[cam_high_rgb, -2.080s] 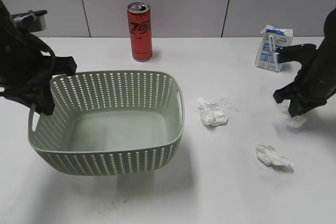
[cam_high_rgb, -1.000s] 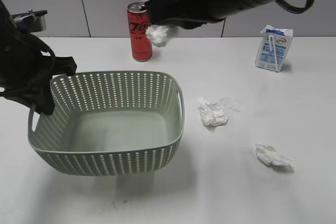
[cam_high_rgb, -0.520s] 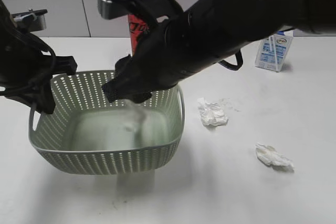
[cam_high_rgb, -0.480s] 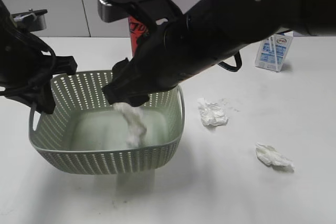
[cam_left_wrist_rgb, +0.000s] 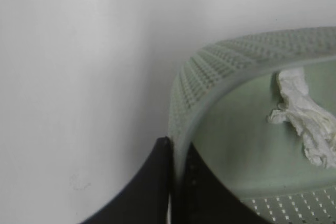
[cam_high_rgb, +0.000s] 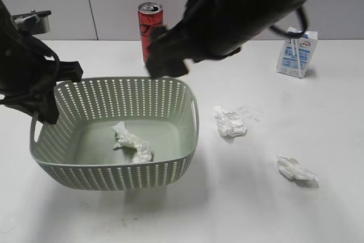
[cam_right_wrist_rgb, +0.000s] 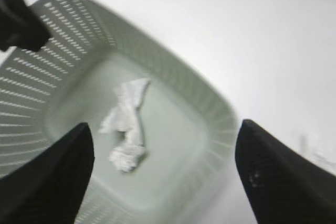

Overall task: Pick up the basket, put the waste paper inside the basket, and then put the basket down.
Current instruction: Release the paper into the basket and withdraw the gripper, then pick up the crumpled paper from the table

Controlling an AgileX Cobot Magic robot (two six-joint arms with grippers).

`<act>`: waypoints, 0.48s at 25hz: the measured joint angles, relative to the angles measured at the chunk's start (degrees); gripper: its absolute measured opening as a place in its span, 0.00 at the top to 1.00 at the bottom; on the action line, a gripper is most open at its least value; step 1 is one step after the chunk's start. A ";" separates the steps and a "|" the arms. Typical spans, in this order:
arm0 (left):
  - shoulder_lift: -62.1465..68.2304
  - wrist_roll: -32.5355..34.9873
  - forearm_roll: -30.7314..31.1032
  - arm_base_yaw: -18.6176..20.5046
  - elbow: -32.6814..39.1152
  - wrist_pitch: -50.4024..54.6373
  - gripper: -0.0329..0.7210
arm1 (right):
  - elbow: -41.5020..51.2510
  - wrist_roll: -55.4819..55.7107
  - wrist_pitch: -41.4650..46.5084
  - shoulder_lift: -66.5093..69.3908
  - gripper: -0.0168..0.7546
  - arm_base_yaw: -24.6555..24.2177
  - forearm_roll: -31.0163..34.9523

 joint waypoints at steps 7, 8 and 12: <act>0.00 -0.01 0.38 0.00 0.00 -0.01 0.95 | -0.30 0.00 20.94 -3.02 0.19 -15.93 -10.40; 0.00 0.07 0.40 0.00 0.00 -0.01 0.95 | 1.49 -0.35 21.82 -2.96 0.20 -17.60 -11.19; 0.00 0.00 0.52 0.00 0.00 -0.01 0.95 | 10.72 -1.52 16.90 -1.99 0.21 -22.53 -12.21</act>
